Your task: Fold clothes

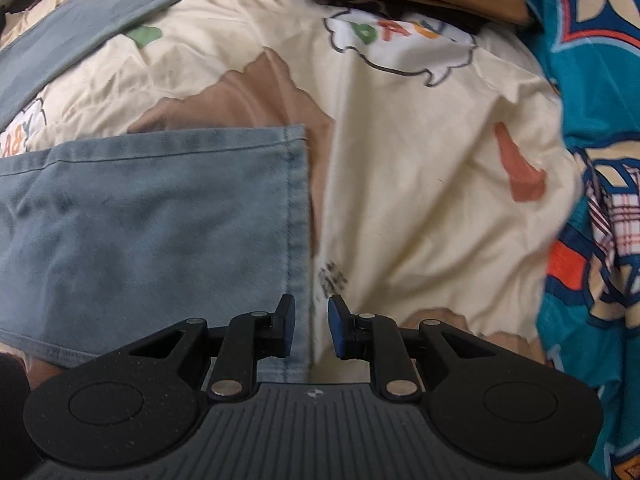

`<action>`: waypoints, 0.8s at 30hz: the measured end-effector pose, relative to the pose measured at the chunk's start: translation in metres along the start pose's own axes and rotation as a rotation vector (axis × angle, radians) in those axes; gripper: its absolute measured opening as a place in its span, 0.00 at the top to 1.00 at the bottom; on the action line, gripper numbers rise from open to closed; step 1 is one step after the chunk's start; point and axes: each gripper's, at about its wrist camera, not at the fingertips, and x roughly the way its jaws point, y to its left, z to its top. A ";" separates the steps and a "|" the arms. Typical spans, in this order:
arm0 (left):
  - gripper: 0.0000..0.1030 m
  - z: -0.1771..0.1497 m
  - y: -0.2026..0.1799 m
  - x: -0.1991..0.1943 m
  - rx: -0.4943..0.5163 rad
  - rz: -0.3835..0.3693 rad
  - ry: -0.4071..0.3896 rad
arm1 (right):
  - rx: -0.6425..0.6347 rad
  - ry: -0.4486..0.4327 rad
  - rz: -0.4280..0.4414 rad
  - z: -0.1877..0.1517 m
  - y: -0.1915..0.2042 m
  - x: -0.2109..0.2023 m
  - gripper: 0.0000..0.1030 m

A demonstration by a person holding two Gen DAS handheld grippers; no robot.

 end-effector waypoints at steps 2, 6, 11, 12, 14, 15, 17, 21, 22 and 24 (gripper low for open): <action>0.74 0.000 0.005 0.004 -0.040 -0.009 0.008 | 0.003 0.003 -0.009 -0.003 -0.003 -0.002 0.76; 0.86 0.001 0.007 0.005 -0.063 -0.022 -0.006 | 0.003 0.009 -0.023 -0.008 -0.008 -0.008 0.76; 0.86 0.002 0.017 -0.006 -0.136 -0.057 -0.068 | 0.005 0.008 -0.034 -0.009 -0.012 -0.014 0.76; 0.84 0.002 0.021 -0.006 -0.172 -0.076 -0.070 | 0.006 0.008 -0.035 -0.010 -0.012 -0.014 0.76; 0.81 0.001 0.029 -0.005 -0.235 -0.109 -0.068 | 0.006 0.010 -0.035 -0.010 -0.011 -0.014 0.76; 0.79 0.001 0.032 -0.004 -0.265 -0.125 -0.070 | 0.003 0.013 -0.034 -0.010 -0.011 -0.013 0.76; 0.75 0.000 0.037 -0.004 -0.326 -0.161 -0.083 | -0.004 0.018 -0.032 -0.010 -0.008 -0.012 0.76; 0.69 -0.002 0.045 -0.002 -0.426 -0.204 -0.111 | -0.021 0.023 -0.028 -0.011 -0.003 -0.013 0.76; 0.69 -0.002 0.046 -0.002 -0.447 -0.212 -0.119 | -0.024 0.022 -0.028 -0.011 -0.003 -0.014 0.76; 0.68 -0.002 0.048 -0.001 -0.466 -0.213 -0.127 | -0.024 0.020 -0.028 -0.011 -0.003 -0.015 0.75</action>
